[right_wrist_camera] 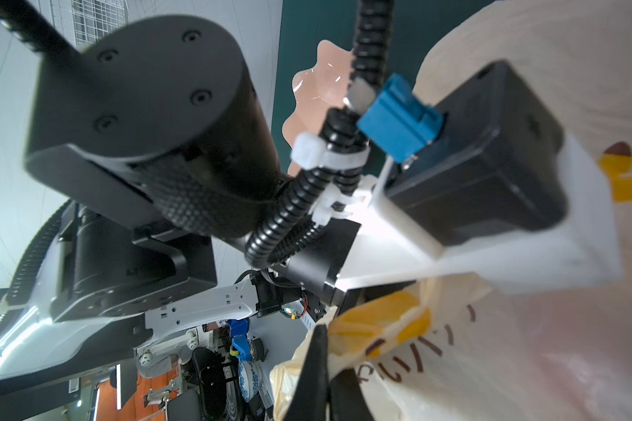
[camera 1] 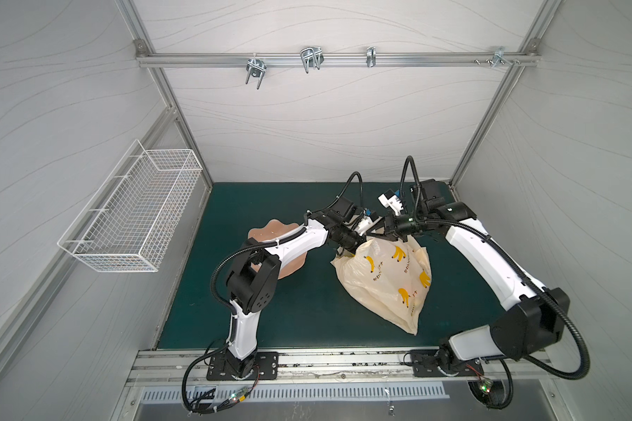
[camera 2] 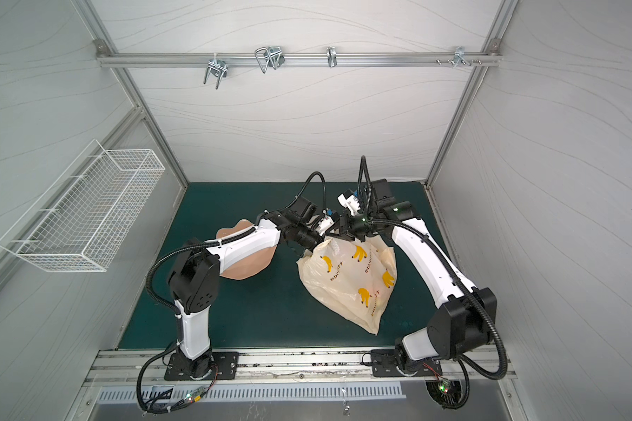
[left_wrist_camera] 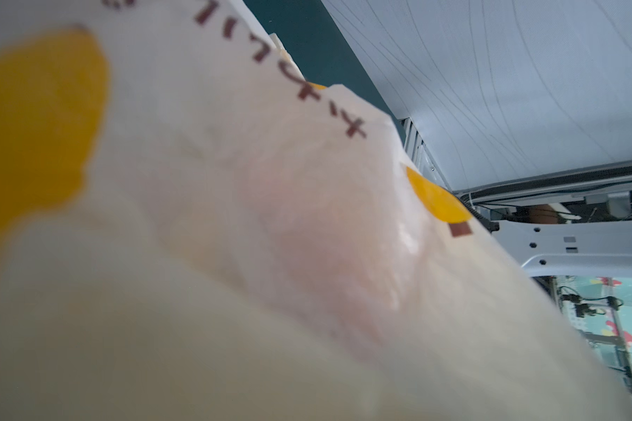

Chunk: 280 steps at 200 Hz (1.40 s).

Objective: Place the fruits into the plastic bag
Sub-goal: Place the fruit in the plastic bag.

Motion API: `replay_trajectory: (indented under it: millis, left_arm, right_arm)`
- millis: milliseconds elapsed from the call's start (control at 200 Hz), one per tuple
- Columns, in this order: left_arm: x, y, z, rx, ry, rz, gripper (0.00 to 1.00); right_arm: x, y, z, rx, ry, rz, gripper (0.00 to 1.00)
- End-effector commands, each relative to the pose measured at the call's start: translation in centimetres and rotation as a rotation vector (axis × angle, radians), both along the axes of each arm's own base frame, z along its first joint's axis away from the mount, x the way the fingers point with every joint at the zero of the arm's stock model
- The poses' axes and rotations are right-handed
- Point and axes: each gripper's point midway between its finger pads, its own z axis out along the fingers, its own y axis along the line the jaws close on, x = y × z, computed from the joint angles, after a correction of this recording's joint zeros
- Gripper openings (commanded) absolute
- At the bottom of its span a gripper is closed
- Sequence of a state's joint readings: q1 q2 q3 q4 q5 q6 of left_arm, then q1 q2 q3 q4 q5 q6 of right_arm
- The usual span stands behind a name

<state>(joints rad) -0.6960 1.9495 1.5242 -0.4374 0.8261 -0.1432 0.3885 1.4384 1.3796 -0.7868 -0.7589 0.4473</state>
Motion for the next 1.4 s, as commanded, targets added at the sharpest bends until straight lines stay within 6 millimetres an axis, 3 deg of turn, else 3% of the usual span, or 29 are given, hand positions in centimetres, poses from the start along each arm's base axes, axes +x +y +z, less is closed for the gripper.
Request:
replay_trajectory:
  millis: [0, 210, 420, 605, 735, 1025, 1251, 1396]
  left_arm:
    - [-0.3, -1.4, 1.1, -0.087, 0.058, 0.01, 0.52]
    - [-1.8, -2.2, 0.1, -0.079, 0.105, -0.001, 0.71]
    - [-1.3, -1.4, -0.1, -0.046, 0.11, 0.051, 0.9]
    - [1.6, 1.1, 1.3, -0.028, 0.101, 0.189, 0.91]
    - [3.3, 4.1, 2.4, 0.02, 0.078, 0.286, 0.91]
    - [5.0, 11.4, 4.2, 0.192, -0.072, 0.459, 0.88]
    - [4.5, 12.3, 5.4, 0.184, -0.249, 0.404, 0.91]
    - [4.9, 12.4, 4.4, 0.211, -0.393, 0.324, 0.92]
  right_arm:
    - [-0.6, 0.4, 0.0, 0.025, 0.005, 0.024, 0.0]
    - [-0.7, 0.5, -0.2, 0.027, 0.006, 0.03, 0.0]
    - [-0.9, 0.3, -0.1, 0.031, -0.001, 0.034, 0.0]
    - [-1.0, 0.0, 0.3, 0.033, -0.009, 0.031, 0.0]
    - [-1.3, -0.6, 0.8, 0.018, -0.019, 0.029, 0.0]
    - [-3.3, -1.4, 0.6, -0.019, -0.011, 0.082, 0.0]
    - [-5.2, -1.8, 0.7, -0.051, -0.002, 0.14, 0.0]
    - [-6.0, -2.5, 0.1, -0.097, 0.013, 0.14, 0.0]
